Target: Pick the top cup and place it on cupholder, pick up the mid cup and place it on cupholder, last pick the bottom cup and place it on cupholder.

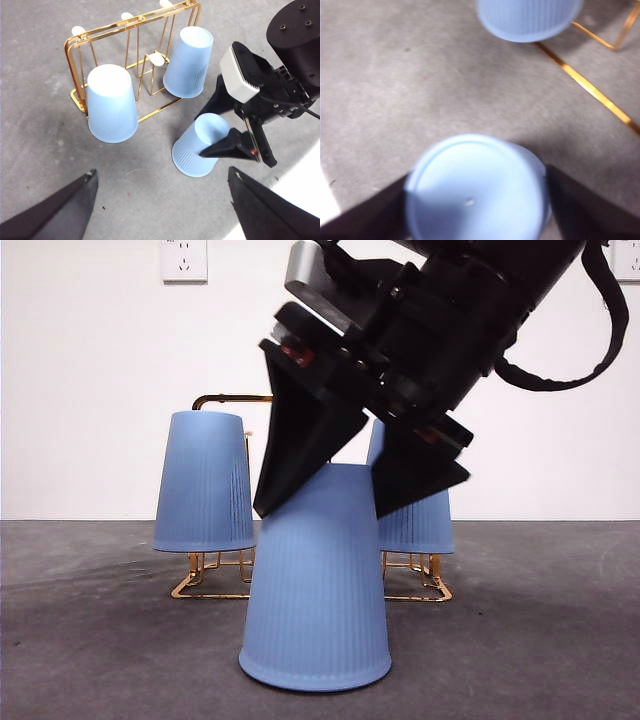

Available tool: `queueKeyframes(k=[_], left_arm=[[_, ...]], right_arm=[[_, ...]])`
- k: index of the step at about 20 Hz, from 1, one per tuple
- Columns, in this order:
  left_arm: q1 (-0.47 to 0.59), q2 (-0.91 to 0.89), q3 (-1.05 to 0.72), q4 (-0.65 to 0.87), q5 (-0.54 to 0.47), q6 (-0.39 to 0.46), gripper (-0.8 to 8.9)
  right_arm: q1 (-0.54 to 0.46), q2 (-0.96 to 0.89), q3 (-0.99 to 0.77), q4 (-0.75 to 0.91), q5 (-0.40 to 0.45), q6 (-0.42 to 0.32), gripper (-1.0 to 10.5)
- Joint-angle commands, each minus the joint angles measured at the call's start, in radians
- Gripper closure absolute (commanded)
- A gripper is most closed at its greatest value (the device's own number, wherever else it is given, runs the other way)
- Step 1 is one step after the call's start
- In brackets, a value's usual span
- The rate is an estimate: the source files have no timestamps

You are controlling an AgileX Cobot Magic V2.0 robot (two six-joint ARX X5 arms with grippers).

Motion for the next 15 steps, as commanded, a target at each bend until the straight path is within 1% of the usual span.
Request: queueKeyframes(k=[1, 4, 8, 10, 13, 15], left_arm=[[-0.006, 0.005, 0.014, 0.013, 0.004, -0.002, 4.09], [-0.006, 0.005, 0.014, 0.013, 0.004, -0.002, 4.09], [-0.006, 0.005, 0.014, 0.013, 0.004, -0.001, 4.09], [-0.006, 0.005, 0.014, 0.014, 0.004, -0.001, 4.09], [-0.006, 0.005, 0.014, 0.017, 0.004, 0.000, 4.09], [-0.006, 0.005, 0.014, 0.021, 0.004, 0.000, 4.09]], right_arm=[[0.011, 0.018, 0.019, 0.002, -0.001, -0.003, 6.9], [0.011, -0.006, 0.035, -0.012, 0.001, -0.004, 6.9], [0.011, -0.056, 0.146, -0.125, 0.019, -0.026, 6.9], [0.011, -0.071, 0.231, -0.193, 0.050, -0.042, 6.9], [0.009, -0.071, 0.381, -0.293, 0.115, -0.086, 6.9], [0.003, -0.071, 0.453, -0.302, 0.147, -0.111, 6.9]])
